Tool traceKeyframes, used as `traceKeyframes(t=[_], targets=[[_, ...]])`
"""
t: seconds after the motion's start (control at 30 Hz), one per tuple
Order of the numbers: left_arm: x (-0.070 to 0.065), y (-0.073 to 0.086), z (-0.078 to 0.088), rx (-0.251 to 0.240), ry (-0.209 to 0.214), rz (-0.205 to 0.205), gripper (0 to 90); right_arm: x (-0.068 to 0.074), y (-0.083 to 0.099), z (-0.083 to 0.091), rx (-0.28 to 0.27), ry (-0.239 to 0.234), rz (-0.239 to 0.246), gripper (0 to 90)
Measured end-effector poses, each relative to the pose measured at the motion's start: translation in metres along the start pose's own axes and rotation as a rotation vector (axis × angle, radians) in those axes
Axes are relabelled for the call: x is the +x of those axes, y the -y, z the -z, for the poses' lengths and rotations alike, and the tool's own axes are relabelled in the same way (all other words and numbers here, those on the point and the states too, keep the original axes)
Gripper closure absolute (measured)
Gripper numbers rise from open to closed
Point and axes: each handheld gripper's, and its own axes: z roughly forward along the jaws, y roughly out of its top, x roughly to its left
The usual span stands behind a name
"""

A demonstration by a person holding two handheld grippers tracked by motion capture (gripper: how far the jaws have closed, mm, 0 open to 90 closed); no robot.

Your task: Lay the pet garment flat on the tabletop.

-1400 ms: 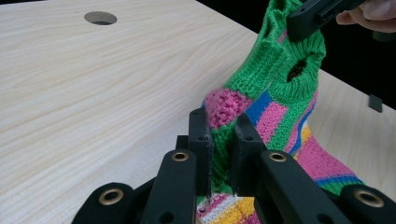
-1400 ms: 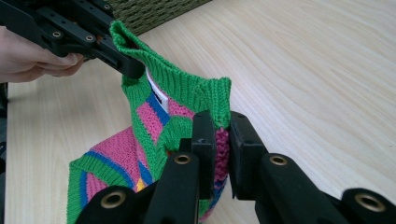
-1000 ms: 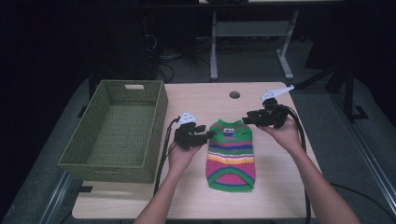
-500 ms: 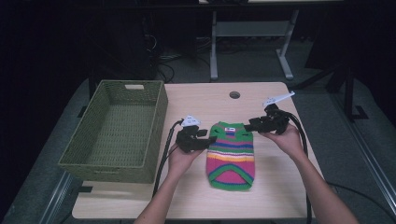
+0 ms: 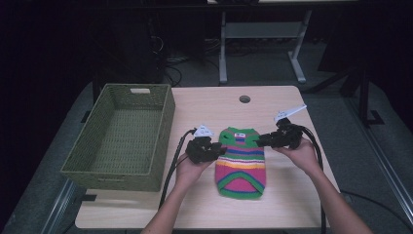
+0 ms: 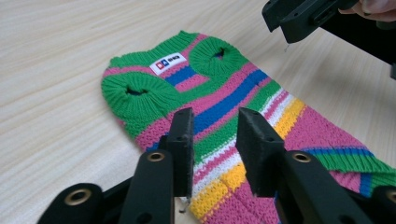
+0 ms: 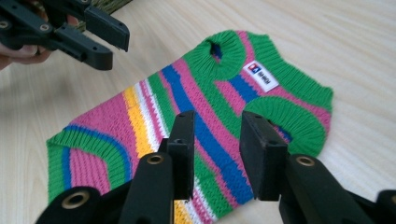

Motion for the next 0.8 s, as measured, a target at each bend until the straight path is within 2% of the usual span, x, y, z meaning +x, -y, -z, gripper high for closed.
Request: traceKeyframes(t=[0.1,0.13,0.3,0.37,0.47,0.5,0.57,0.63,0.73,0.8], targets=[[-0.002,0.003,-0.001,0.015,0.007,-0.008,72.3,0.003,0.003,0.000,0.013,-0.001,0.004,68.9],[-0.003,0.004,-0.002,0.020,0.016,-0.011,75.8,0.005,0.005,0.001,0.015,0.003,0.009,72.9],[-0.005,0.007,-0.003,0.053,0.016,-0.035,80.2,0.010,0.008,0.001,0.029,0.004,0.025,78.3],[-0.007,0.008,-0.004,0.075,0.020,-0.061,83.1,0.014,0.010,0.002,0.028,0.015,0.036,80.1],[-0.011,0.008,-0.005,0.087,0.031,-0.068,88.3,0.019,0.013,0.003,0.037,0.028,0.057,84.5],[-0.012,0.008,-0.006,0.098,0.038,-0.085,89.4,0.020,0.014,0.003,0.037,0.023,0.055,85.9],[-0.014,0.009,-0.006,0.102,0.040,-0.082,89.8,0.022,0.016,0.003,0.048,0.026,0.057,87.6],[-0.016,0.009,-0.007,0.137,0.041,-0.111,89.8,0.025,0.020,0.002,0.058,0.019,0.062,89.6],[-0.018,0.011,-0.011,0.158,0.039,-0.103,89.9,0.028,0.025,-0.003,0.093,0.014,0.065,89.6],[-0.017,0.012,-0.011,0.170,0.044,-0.112,89.8,0.028,0.027,-0.005,0.103,0.010,0.063,89.6]])
